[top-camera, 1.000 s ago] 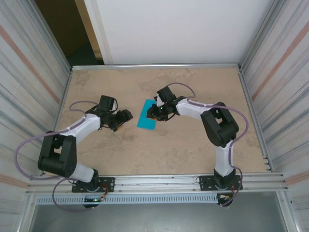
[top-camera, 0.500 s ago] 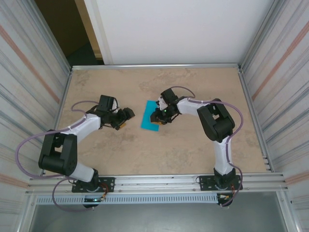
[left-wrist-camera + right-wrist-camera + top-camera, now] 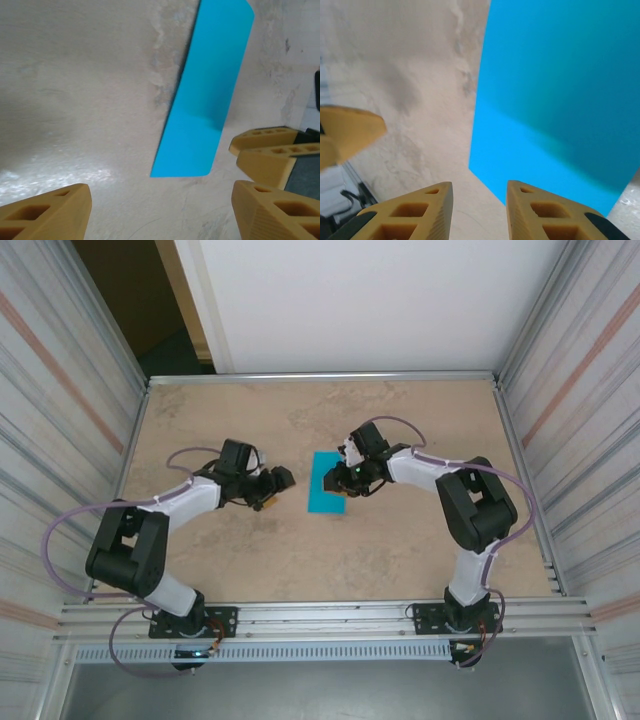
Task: Fold a paper plane with a square sheet of paper (pick it up from the middle)
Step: Third fold the triangle at the center of the table.
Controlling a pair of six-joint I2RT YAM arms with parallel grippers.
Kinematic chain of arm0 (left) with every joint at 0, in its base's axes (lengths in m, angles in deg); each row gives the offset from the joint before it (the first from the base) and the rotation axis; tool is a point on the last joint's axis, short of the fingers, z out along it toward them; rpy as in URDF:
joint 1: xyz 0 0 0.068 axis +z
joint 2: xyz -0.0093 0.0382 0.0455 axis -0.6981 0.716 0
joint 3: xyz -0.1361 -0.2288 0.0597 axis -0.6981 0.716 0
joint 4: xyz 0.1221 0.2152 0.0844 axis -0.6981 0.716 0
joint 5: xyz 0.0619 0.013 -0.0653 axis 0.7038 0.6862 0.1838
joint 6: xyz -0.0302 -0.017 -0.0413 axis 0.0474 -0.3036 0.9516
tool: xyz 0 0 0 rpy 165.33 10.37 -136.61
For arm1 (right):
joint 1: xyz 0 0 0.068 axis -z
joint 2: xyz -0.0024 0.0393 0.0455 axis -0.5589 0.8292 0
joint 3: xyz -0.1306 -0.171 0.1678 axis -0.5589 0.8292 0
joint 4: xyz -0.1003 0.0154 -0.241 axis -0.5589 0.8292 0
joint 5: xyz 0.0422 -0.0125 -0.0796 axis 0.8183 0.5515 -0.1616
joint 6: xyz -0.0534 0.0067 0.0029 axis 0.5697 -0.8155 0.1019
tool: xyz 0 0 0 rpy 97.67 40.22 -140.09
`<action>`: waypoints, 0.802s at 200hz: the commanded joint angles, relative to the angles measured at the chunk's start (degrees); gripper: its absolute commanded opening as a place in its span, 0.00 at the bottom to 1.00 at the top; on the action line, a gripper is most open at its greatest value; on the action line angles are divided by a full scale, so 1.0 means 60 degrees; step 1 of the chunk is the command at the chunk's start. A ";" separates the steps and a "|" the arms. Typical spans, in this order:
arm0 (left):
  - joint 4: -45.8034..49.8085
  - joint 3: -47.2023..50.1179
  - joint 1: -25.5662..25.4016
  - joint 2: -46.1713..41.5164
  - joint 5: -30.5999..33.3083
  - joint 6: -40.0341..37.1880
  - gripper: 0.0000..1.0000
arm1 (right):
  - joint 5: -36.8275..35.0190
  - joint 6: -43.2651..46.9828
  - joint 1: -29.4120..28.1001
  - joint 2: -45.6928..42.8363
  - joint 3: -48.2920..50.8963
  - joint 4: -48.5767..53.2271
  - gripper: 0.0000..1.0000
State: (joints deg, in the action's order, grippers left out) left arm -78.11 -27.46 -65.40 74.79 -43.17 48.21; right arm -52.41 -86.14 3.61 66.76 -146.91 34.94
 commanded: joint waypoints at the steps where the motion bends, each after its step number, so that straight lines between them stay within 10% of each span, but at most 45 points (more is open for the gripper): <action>1: -0.0572 0.0079 -0.0223 0.0260 -0.0304 0.0223 0.74 | -0.0937 -0.1355 0.0019 0.0079 0.0268 -0.0661 0.30; 160: -0.0790 -0.0746 -0.1079 0.2016 -0.1075 -0.0072 0.46 | -0.0815 -0.1109 0.0447 0.1417 0.0371 0.0042 0.28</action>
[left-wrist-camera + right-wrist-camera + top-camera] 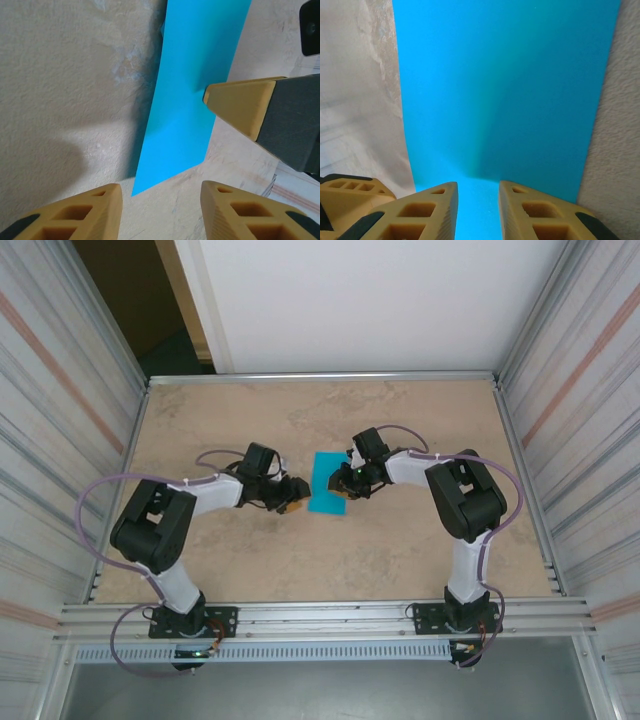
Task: Fold a paper plane with a square sheet of paper (pick it up from the middle)
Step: Third fold the triangle at the center of the table.
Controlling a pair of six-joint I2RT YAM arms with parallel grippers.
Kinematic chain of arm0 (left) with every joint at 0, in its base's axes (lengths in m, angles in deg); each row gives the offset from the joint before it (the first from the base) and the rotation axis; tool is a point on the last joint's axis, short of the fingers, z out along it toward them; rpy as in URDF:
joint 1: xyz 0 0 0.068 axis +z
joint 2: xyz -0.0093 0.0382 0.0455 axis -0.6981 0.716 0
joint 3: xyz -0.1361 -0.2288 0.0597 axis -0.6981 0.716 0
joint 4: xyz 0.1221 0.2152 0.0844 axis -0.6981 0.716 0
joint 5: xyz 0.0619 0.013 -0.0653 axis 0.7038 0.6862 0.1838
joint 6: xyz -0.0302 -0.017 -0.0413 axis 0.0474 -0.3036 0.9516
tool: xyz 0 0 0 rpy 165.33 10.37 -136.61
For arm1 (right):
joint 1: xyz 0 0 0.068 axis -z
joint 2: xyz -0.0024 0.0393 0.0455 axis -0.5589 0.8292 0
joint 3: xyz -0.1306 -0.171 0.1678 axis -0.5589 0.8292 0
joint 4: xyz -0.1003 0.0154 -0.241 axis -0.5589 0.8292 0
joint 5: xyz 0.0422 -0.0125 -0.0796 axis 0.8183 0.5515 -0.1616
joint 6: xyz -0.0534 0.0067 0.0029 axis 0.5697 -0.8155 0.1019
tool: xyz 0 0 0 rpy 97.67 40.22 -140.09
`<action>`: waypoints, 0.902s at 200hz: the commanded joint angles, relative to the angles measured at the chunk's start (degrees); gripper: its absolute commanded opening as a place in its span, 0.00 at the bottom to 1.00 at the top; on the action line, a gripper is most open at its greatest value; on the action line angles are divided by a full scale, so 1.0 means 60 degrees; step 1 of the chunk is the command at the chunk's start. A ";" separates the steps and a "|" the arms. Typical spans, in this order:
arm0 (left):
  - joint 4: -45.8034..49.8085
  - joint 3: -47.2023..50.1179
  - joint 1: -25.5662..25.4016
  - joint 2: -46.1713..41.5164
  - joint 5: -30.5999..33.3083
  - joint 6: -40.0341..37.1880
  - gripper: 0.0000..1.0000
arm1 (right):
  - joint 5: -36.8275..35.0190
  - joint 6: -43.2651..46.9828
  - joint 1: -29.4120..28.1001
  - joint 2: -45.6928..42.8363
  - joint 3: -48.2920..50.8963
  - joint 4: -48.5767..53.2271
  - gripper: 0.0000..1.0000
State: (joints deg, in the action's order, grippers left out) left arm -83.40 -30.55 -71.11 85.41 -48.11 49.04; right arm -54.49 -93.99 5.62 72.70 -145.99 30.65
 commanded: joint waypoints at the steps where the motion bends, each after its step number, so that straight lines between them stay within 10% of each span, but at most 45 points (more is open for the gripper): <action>1: 0.0093 -0.0247 -0.0135 0.0252 -0.0255 -0.0206 0.46 | -0.0459 0.0206 0.0112 0.0425 0.0217 0.0756 0.28; 180: 0.1102 -0.2077 -0.0228 0.1663 0.0068 -0.1021 0.50 | -0.0145 0.0154 0.0251 0.0527 0.0289 0.0585 0.28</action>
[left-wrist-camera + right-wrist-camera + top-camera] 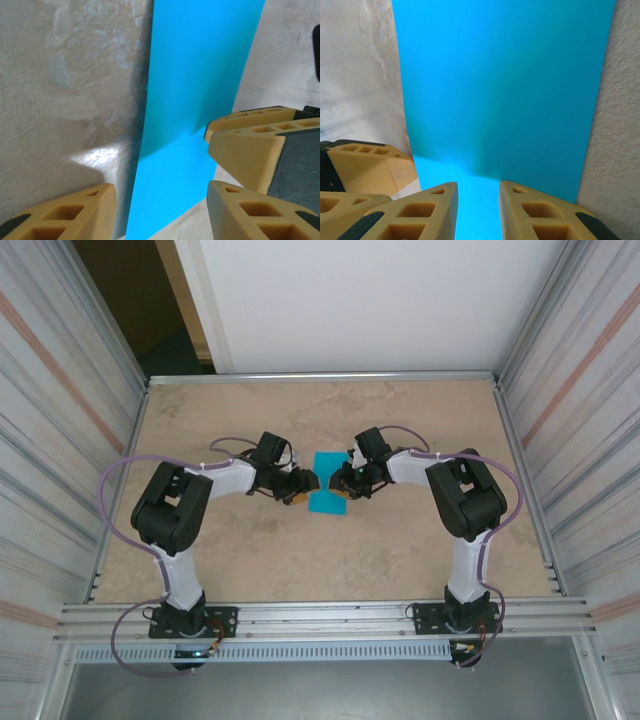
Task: Fold a paper plane with a square sheet of paper (pick it up from the middle)
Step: Third fold the triangle at the center of the table.
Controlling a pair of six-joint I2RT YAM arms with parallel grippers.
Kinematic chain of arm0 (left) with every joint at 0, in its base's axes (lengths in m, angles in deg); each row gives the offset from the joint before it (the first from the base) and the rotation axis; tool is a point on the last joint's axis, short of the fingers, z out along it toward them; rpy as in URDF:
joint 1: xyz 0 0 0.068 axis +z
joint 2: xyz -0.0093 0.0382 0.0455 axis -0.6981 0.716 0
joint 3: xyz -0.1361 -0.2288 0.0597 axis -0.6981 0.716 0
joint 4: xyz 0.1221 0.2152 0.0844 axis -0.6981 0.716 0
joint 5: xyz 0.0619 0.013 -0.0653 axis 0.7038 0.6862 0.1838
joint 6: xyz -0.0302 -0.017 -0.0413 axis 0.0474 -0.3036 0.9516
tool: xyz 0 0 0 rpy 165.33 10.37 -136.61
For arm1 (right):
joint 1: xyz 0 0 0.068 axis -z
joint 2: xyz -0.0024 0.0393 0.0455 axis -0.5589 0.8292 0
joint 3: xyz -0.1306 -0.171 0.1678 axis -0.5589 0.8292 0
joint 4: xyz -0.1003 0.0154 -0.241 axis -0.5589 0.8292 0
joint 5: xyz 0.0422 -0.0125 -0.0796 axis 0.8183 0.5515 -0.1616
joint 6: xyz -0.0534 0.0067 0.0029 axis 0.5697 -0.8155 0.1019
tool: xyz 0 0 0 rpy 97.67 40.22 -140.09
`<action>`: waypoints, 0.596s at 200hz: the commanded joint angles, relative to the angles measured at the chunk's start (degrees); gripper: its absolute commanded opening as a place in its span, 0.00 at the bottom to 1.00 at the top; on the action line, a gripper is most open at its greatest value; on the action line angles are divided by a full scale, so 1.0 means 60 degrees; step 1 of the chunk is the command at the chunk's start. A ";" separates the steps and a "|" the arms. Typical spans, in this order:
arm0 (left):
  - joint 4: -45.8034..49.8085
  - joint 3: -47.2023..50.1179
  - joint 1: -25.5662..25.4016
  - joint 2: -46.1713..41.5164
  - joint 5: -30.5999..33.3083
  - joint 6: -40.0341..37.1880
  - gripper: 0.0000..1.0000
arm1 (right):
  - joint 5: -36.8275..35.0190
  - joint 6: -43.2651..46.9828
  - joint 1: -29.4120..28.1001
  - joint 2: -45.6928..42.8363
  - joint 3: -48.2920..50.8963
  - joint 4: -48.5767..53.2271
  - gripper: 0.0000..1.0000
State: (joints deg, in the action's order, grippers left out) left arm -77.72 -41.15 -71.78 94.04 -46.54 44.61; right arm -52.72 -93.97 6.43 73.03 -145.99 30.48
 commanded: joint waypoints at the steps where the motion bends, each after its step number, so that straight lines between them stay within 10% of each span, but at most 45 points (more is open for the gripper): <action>1: 0.0142 -0.0318 -0.0116 0.0232 -0.0211 -0.0274 0.49 | -0.0438 0.0142 0.0120 0.0472 0.0289 0.0612 0.28; 119: -0.0470 -0.1078 0.0210 0.1241 -0.1611 -0.0405 0.24 | -0.0332 0.0190 0.0116 0.0398 0.0336 0.0495 0.28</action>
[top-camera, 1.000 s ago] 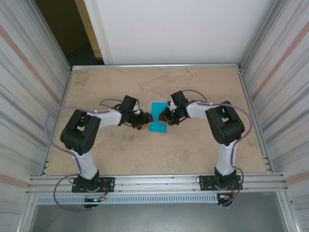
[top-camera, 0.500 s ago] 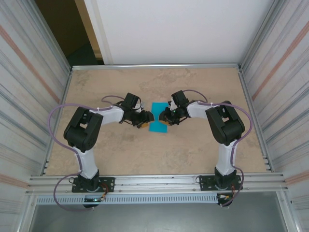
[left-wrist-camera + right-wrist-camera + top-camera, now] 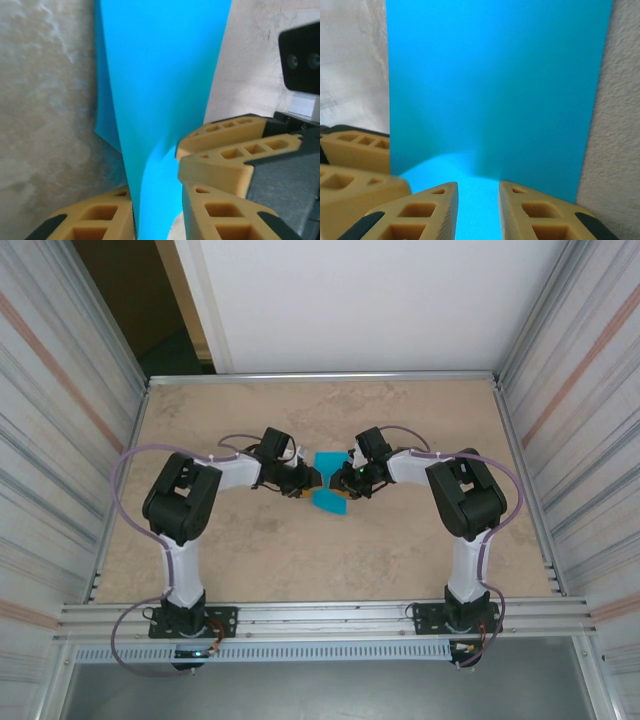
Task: Fold a paper plane with a square sheet of paper (pick it up from the middle)
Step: Third fold the triangle at the center of the table.
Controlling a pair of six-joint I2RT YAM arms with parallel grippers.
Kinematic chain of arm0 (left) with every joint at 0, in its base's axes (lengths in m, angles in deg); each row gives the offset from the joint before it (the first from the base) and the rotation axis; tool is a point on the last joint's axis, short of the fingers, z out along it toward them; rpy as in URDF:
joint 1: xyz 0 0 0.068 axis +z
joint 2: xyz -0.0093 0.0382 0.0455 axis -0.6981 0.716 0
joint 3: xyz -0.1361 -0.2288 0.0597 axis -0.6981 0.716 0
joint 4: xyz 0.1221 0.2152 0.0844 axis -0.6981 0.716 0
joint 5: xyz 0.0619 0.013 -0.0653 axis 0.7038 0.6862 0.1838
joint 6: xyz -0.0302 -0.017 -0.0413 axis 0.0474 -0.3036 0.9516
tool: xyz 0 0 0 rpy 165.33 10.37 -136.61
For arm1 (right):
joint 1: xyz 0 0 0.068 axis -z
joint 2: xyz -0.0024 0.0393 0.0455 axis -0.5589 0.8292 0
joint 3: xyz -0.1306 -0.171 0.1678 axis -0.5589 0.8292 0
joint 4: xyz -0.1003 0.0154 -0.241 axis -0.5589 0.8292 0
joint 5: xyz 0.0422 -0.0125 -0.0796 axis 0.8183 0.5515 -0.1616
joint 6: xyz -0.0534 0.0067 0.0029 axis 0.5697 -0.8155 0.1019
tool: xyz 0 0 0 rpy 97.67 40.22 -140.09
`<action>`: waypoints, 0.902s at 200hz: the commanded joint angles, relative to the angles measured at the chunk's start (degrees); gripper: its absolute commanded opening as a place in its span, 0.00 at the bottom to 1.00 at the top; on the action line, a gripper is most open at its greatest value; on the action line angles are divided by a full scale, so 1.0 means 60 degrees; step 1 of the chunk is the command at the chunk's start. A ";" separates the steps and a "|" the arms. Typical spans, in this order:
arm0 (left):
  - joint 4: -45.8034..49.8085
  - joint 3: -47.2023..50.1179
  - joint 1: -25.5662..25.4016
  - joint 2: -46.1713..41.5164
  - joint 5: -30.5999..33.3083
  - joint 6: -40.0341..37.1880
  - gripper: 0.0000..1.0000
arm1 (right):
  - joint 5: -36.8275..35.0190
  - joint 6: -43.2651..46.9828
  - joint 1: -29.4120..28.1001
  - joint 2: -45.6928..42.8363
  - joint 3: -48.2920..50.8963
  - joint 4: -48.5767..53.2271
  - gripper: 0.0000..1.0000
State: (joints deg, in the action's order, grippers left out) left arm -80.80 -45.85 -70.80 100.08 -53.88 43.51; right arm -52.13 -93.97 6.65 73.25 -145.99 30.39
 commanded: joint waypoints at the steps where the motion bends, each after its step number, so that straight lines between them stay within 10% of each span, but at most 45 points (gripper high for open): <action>1: 0.0043 -0.0299 0.0043 0.0240 -0.0391 -0.0227 0.24 | -0.0431 0.0184 0.0084 0.0354 0.0334 0.0509 0.28; 71: 0.0141 -0.0228 0.0115 0.0176 -0.0165 -0.0039 0.03 | -0.0380 0.0635 0.0088 -0.0275 0.0447 0.0134 0.30; 133: 0.0075 0.0373 0.0114 -0.0785 0.0429 0.0928 0.00 | -0.2169 0.2650 -0.0031 -0.2844 0.1234 -0.0598 0.66; 180: 0.0047 0.0675 0.0042 -0.1446 0.0925 0.1903 0.00 | -0.4157 0.4498 -0.1095 -0.4253 0.2490 -0.1872 0.75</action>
State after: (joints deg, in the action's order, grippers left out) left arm -80.73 -43.03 -70.47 94.70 -50.54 50.55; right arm -70.36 -75.69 2.60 50.36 -134.23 23.97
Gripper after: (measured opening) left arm 0.052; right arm 0.744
